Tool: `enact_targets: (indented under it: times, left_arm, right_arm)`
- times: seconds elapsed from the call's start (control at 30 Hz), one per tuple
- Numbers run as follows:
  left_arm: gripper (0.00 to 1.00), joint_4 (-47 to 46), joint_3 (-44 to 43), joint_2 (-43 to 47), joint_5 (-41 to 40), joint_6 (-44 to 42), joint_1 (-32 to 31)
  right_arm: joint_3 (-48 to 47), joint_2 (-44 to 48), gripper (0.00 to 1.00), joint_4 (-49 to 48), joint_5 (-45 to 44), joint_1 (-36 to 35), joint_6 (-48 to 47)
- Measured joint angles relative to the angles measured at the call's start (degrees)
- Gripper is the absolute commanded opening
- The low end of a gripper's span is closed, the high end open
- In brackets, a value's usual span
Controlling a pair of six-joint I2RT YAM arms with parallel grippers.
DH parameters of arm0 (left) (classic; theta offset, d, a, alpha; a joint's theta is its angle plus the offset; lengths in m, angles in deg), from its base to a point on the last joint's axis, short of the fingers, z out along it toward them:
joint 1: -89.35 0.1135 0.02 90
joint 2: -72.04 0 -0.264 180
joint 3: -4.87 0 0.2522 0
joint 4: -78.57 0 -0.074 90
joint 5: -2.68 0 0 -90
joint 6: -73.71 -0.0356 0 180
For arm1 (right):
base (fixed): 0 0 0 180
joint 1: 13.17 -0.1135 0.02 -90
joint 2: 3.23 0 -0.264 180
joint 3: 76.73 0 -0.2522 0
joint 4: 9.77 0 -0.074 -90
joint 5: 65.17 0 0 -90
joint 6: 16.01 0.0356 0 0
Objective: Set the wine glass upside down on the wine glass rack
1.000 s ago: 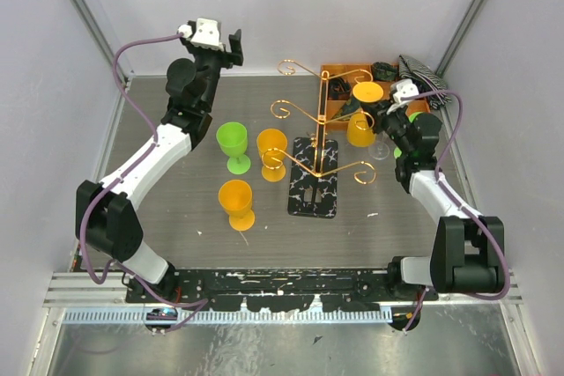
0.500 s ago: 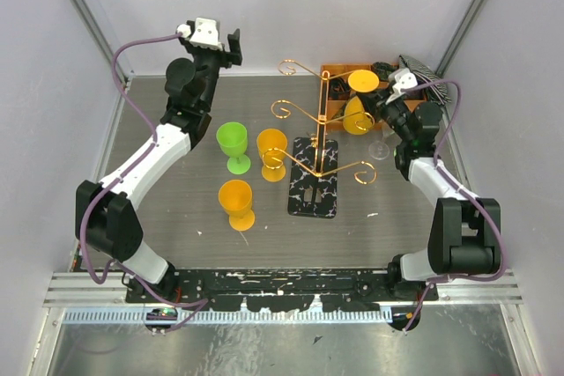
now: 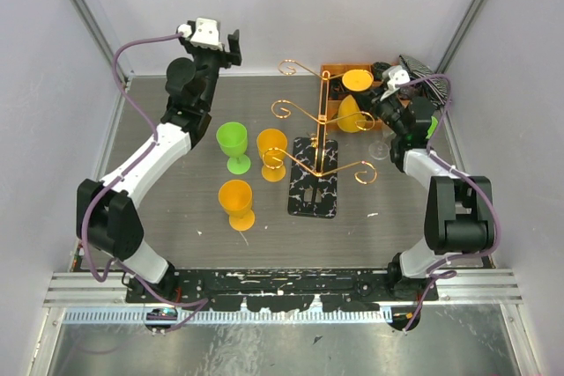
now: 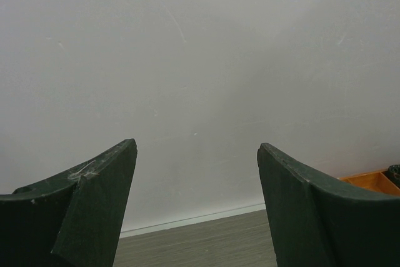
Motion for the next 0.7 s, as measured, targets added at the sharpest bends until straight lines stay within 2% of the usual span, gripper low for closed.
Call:
enact_targets:
  times: [0.27,0.7]
  left_arm:
    - [0.85,0.0,-0.2,-1.5,0.2,-0.2,0.0]
    - [0.85,0.2,-0.2,-1.7,0.1,-0.9,0.5]
  right_arm:
    - [-0.2,-2.8,0.01,-5.7,-0.3,-0.2,2.1]
    - [-3.7,-7.2,0.01,-7.0,-5.3,-1.4,3.4]
